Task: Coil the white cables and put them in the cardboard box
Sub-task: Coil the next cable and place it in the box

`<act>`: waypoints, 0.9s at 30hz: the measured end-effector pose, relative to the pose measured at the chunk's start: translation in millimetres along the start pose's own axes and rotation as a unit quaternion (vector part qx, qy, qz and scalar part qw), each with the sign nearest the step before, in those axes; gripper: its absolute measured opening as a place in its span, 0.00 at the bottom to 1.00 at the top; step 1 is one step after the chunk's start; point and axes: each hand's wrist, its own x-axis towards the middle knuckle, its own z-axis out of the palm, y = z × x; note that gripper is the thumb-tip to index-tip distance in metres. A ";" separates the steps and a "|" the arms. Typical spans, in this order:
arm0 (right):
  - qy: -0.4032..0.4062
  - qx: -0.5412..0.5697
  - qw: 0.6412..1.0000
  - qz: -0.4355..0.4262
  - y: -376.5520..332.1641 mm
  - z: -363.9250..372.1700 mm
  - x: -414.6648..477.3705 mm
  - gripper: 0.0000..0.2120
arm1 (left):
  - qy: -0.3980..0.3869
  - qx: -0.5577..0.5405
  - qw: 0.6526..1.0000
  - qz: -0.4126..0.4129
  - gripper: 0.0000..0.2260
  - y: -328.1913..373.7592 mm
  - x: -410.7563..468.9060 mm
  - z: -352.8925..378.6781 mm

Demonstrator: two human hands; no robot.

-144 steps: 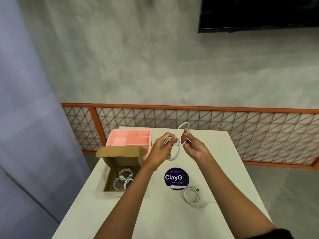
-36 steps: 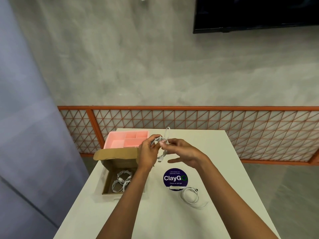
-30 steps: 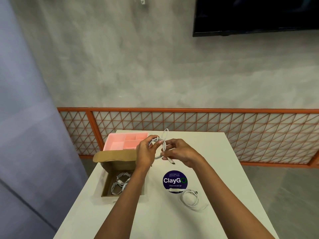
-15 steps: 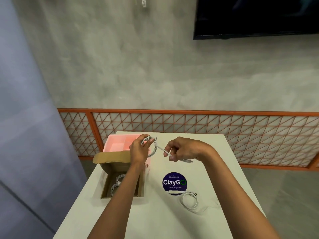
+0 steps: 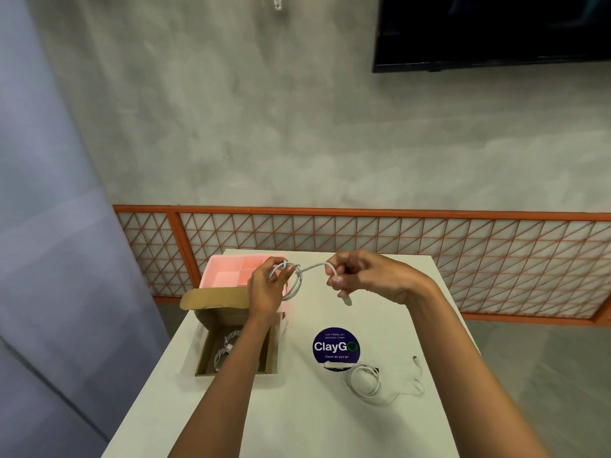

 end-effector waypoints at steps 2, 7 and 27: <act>0.032 0.049 0.998 -0.007 2.1 -6.4 -0.4 0.05 | 0.002 -0.047 0.999 -0.011 0.08 6.4 -3.4 -2.9; 0.155 0.092 0.984 0.006 8.1 -24.7 -4.3 0.09 | -0.050 -0.152 0.987 -0.033 0.13 22.9 -10.7 -10.7; 0.334 0.290 0.889 -0.115 48.1 16.0 37.1 0.10 | -0.110 -0.302 0.943 -0.087 0.12 56.4 -20.5 15.4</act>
